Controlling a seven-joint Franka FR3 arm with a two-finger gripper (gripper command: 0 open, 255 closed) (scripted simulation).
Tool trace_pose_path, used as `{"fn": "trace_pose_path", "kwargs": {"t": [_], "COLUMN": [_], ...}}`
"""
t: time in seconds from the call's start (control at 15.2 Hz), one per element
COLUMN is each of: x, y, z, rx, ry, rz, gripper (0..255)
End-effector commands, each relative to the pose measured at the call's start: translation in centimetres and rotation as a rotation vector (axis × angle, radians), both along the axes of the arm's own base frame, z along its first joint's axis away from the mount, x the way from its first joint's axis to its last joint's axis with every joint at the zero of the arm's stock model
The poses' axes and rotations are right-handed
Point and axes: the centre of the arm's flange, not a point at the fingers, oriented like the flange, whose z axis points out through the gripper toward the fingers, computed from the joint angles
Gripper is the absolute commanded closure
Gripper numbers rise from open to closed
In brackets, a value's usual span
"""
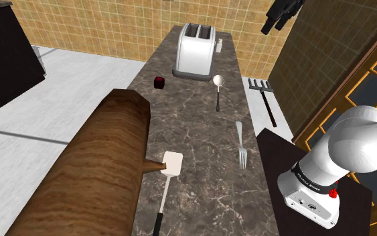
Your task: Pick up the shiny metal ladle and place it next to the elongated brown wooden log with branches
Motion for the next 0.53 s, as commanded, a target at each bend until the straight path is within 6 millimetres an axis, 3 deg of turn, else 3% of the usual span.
{"fn": "trace_pose_path", "kwargs": {"t": [0.0, 0.46], "x": [0.0, 6.8], "y": [0.0, 0.8], "z": [0.0, -7.1], "rx": [0.0, 0.008], "ry": [0.0, 0.075], "rz": [0.0, -0.243], "gripper": [0, 0]}}
